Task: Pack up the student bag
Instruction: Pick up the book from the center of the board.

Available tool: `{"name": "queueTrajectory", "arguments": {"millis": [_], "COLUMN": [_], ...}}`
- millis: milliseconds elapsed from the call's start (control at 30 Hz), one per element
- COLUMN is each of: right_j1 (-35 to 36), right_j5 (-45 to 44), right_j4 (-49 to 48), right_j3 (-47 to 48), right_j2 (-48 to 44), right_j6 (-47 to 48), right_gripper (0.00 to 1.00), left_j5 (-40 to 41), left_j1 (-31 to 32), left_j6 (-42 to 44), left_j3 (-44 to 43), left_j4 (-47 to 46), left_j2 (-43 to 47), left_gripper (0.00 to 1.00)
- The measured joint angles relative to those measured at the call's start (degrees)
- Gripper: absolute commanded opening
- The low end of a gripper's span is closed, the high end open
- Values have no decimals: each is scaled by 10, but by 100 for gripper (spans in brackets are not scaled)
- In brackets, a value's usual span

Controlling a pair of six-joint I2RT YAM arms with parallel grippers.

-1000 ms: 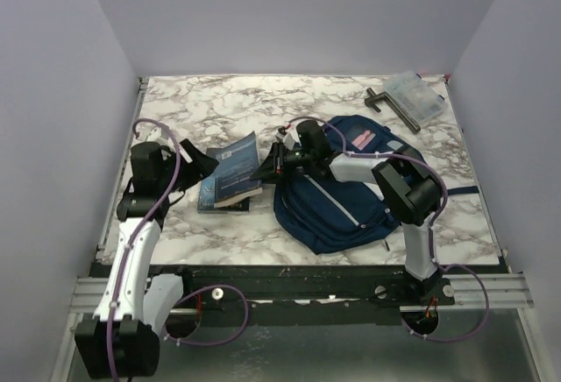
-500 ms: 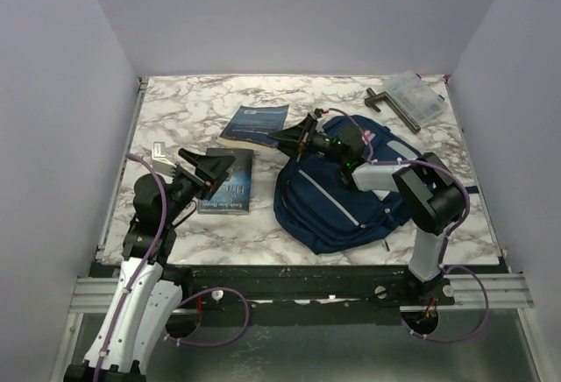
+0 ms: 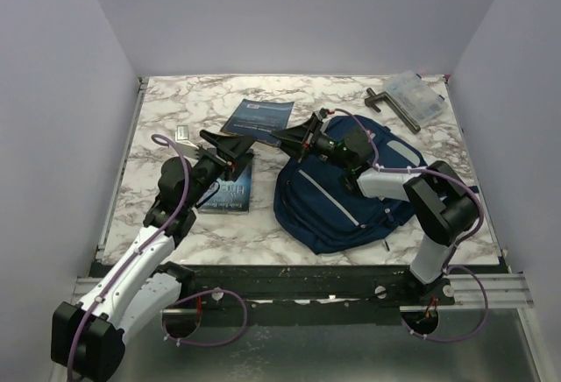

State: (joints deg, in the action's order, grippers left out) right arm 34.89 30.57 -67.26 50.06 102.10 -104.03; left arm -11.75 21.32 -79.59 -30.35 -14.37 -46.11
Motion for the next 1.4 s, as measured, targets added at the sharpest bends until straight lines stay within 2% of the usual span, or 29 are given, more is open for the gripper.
{"name": "queueTrajectory", "arguments": {"millis": [133,200,400,467,533,600,633,767,867,967,1100,1267,1400], "right_j1": [10,16,42,50,56,57,59,63,63,63,83,190,243], "right_j5": [-10,-16,-54,-76,-96,-110,-115,-135,-169,-198,-261,-411,-487], "right_j4": [18,31,101,140,185,223,244,380,528,682,864,1033,1096], "right_j3": [-12,-17,-33,-36,-39,-43,-44,-50,-28,10,61,94,105], "right_j2": [-24,-40,-103,-130,-155,-179,-193,-273,-326,-347,-317,-230,-181], "right_j6": [21,34,106,134,161,186,204,322,448,582,718,799,827], "right_gripper": [1,1,1,9,24,39,51,74,82,83,83,82,75], "left_j5": [36,53,85,87,87,82,80,77,66,60,63,71,73], "left_j1": [16,26,54,56,58,63,64,58,28,0,-24,-43,-53], "left_j6": [2,7,3,4,12,23,29,82,149,228,333,433,463], "left_j3": [-13,-19,-24,-21,-20,-16,-12,26,40,24,-35,-108,-113], "left_j4": [-45,-56,-87,-96,-108,-123,-127,-121,-55,30,163,325,400], "left_j2": [-26,-39,-75,-75,-75,-73,-70,-31,23,64,93,102,119], "left_gripper": [79,70,30,18,7,2,0,0,0,0,0,0,0]}}
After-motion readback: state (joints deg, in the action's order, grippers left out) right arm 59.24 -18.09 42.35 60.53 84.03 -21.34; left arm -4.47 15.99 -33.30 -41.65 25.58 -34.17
